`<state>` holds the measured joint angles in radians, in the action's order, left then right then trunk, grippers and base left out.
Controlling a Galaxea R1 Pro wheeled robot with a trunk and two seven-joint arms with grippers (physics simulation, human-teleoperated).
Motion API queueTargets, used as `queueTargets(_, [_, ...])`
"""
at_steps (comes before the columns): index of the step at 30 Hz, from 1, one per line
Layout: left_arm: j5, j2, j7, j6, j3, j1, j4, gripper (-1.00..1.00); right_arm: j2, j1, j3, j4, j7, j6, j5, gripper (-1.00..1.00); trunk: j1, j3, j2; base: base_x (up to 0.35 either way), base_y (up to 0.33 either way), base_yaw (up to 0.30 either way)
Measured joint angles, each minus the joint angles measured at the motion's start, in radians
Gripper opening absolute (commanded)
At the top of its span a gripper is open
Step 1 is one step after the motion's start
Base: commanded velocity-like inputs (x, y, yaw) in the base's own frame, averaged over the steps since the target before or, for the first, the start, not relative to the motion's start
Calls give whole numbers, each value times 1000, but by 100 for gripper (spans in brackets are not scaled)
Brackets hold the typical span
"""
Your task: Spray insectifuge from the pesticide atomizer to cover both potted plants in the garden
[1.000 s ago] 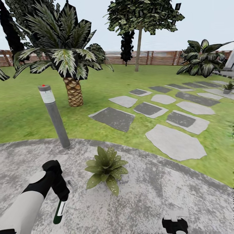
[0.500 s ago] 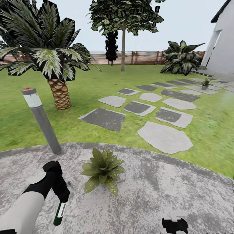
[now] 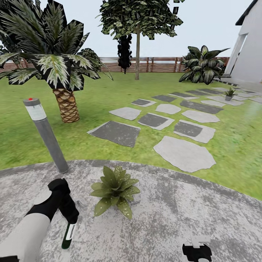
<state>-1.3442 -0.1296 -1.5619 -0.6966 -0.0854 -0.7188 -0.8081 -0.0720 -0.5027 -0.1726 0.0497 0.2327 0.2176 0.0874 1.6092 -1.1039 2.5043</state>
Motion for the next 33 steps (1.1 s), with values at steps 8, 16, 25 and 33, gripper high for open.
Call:
queueTargets(8, [-14,-27,0,10,3,-37,3,-100,0,0,0,0,0,-1,0,100,0,0,0,0,0,0])
queueTargets(16, [-3,-57,0,59,3,7,16,-100,1,0,0,0,0,-2,0,100,0,0,0,0,0,0])
queueTargets(25, [-15,20,0,59,-1,4,4,-100,1,0,0,0,0,-1,1,100,0,0,0,0,8,0])
queueTargets(33, [-13,-32,-1,58,-3,4,6,-100,2,0,0,1,-1,-3,3,100,0,0,0,-54,239,-158])
